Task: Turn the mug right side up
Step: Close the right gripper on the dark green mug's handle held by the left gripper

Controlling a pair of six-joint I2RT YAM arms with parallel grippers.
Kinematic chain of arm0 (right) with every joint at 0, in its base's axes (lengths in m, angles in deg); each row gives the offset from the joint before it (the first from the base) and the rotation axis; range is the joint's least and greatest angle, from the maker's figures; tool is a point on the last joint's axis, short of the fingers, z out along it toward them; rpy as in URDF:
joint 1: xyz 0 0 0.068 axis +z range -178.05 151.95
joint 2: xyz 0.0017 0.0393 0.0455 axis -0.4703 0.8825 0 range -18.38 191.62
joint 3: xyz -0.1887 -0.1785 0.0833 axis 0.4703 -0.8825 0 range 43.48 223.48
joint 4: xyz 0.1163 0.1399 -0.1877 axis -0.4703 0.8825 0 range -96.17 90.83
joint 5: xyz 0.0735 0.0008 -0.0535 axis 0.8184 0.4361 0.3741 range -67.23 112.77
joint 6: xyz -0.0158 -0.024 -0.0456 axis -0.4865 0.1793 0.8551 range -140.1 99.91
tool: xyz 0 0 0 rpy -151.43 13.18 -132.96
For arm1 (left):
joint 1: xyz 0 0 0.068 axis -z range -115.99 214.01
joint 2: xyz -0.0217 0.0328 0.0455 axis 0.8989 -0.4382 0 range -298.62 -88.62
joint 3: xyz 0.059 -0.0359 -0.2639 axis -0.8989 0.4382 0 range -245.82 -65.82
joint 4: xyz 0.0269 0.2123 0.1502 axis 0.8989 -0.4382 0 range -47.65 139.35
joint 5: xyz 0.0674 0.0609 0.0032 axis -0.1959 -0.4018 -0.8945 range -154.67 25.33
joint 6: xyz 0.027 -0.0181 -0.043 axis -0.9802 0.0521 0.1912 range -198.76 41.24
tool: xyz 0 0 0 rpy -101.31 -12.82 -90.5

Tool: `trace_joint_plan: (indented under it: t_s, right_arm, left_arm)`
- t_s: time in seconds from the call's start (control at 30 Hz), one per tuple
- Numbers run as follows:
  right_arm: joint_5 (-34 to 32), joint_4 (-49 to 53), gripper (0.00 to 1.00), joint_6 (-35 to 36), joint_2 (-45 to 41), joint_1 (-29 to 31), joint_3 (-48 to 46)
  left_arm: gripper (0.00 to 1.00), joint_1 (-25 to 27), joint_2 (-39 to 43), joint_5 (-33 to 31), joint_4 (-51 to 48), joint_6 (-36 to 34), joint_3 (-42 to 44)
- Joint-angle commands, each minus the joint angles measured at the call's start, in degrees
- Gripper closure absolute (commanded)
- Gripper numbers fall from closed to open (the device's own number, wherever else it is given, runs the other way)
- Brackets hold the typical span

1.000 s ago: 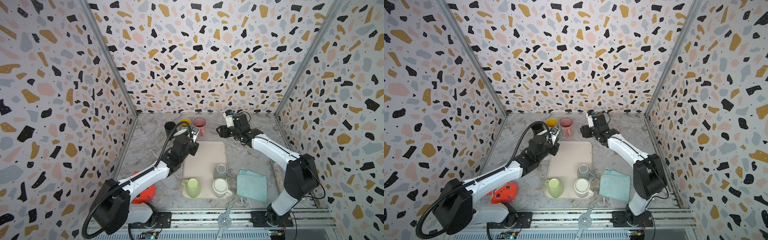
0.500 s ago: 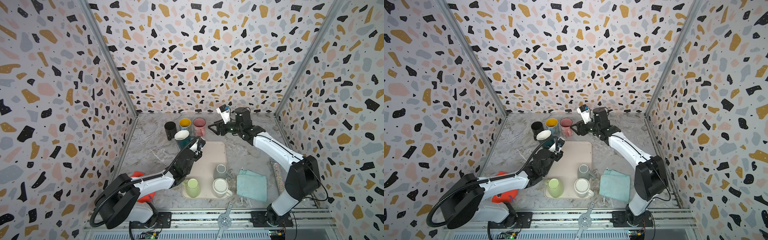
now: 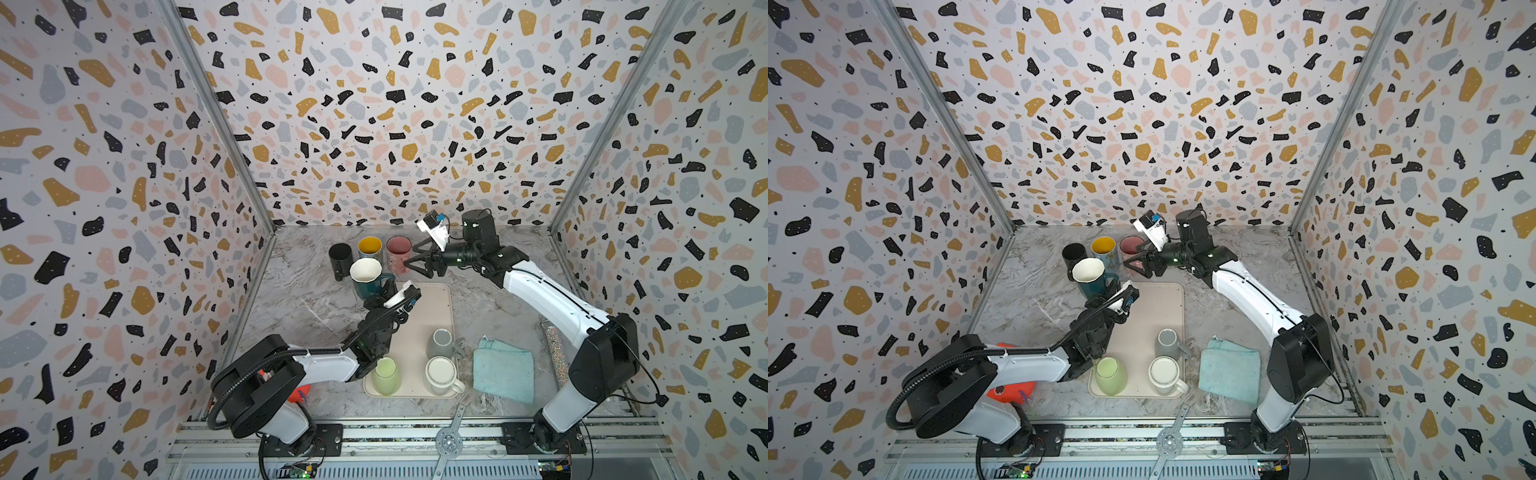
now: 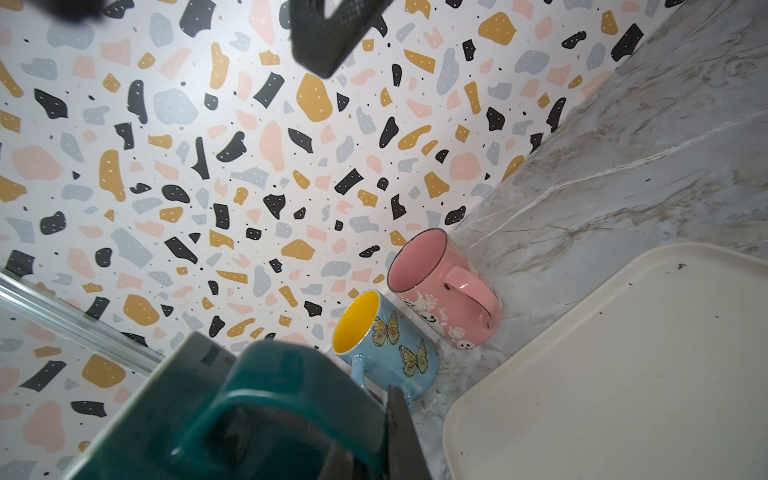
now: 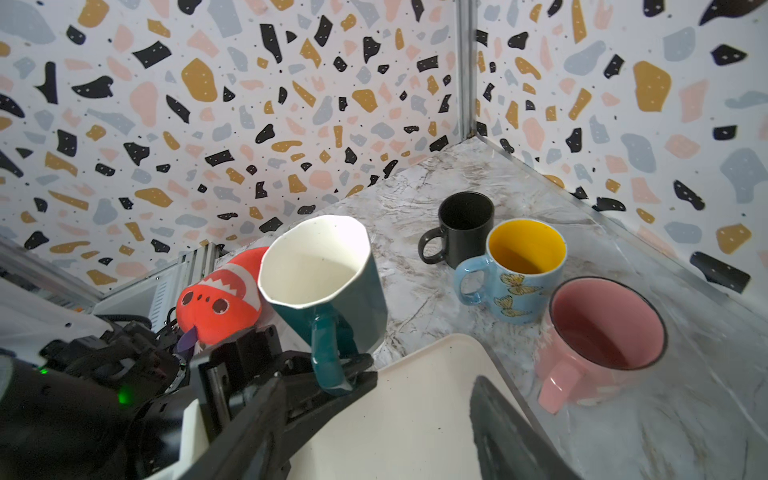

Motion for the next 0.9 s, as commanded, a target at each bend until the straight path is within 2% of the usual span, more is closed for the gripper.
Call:
trace_joint_plan:
  t_s: [0.0,0.27,0.57,0.87]
  right_arm:
    - [0.6,5.5,0.27,5.4,0.5,1.4,3.8]
    - [-4.5,12.2,0.26,10.3,3.4,3.2,8.2]
    - [-6.9,20.8,0.28,16.1,8.0,4.6,13.8]
    - [-6.4,23.3,0.33,18.8,8.9,5.0,15.4]
  left_arm:
    - [1.0,0.8,-0.4,-1.6,15.2,-6.9,0.3]
    - [1.0,1.8,-3.2,-2.0,20.2,-13.0,0.5]
    - [1.0,2.1,-2.7,-0.7,20.0,-14.1,0.6]
    - [1.0,2.3,-2.8,-0.3,18.9,-14.8,0.5]
